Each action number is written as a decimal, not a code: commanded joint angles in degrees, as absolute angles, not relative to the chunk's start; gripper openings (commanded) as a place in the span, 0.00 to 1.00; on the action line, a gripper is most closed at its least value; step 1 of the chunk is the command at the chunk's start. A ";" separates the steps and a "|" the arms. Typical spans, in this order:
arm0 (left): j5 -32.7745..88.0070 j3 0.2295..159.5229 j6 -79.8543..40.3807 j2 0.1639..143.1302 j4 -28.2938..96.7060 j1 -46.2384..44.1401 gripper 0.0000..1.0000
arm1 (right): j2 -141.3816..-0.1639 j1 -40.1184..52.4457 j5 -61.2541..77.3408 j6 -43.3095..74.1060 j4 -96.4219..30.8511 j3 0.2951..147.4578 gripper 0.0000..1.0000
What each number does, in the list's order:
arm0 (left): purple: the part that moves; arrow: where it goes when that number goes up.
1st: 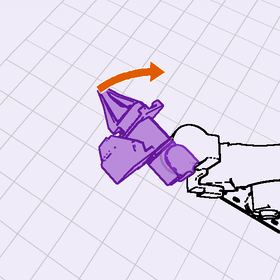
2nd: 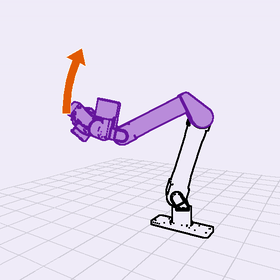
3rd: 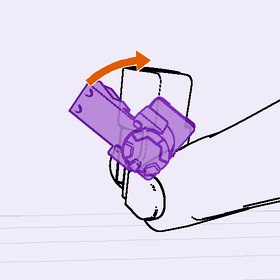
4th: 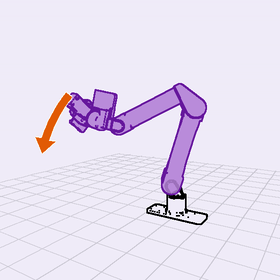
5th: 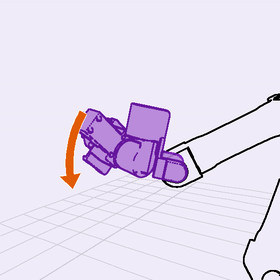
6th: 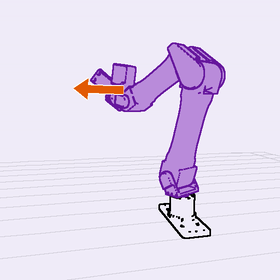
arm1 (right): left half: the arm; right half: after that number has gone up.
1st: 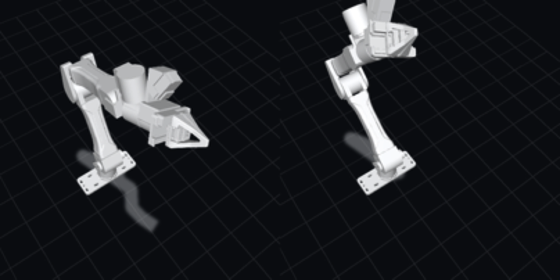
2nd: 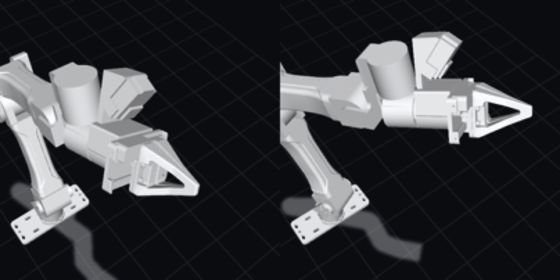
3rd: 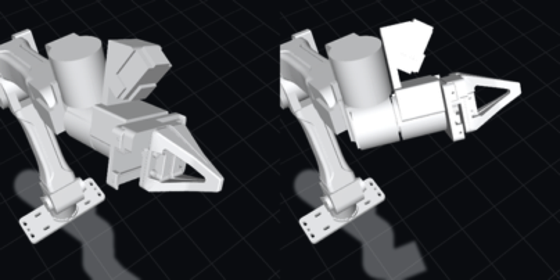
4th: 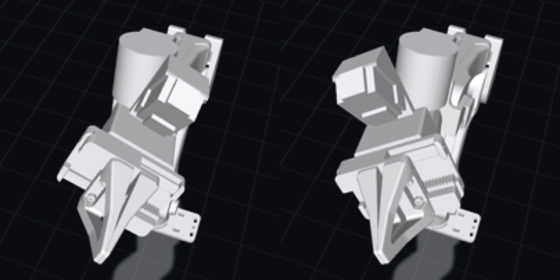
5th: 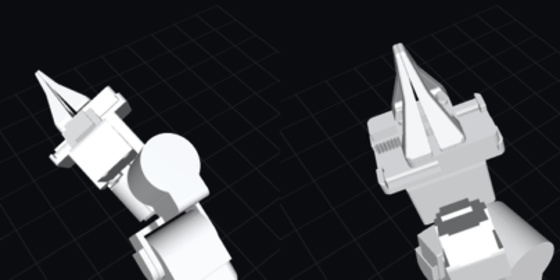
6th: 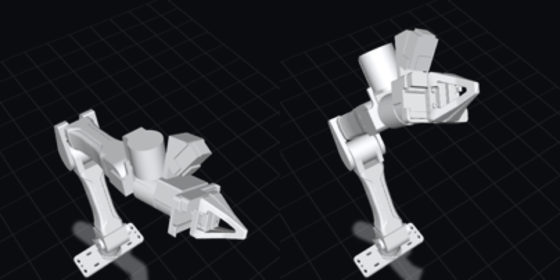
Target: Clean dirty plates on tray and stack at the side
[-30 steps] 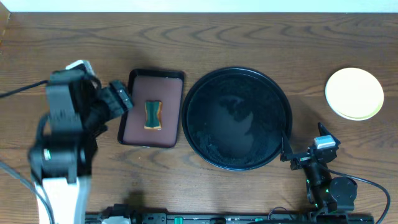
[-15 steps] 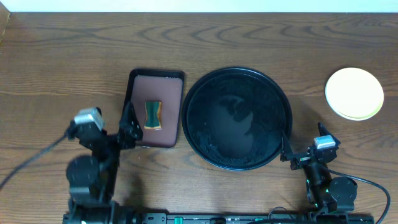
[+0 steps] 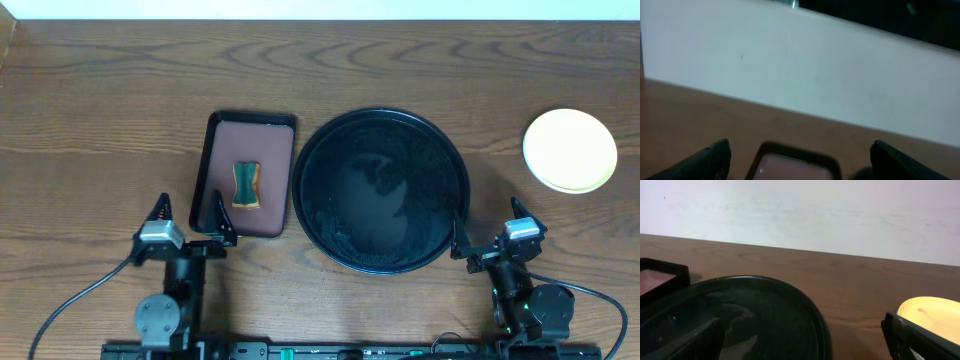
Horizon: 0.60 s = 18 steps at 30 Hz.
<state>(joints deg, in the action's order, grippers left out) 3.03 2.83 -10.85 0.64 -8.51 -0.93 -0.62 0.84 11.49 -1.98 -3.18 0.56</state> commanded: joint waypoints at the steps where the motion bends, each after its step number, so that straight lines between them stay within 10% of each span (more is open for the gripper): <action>1: 2.11 0.25 -9.67 0.08 -7.70 -1.54 0.89 | -0.32 1.17 10.96 -2.24 -3.20 0.32 0.99; 18: 1.91 0.27 -9.67 0.67 3.79 -2.22 0.89 | -0.32 1.17 10.96 -2.24 -3.20 0.32 0.99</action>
<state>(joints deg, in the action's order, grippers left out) 2.72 0.58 -10.44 0.64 0.97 -2.00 -0.62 0.84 11.49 -1.98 -3.18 0.56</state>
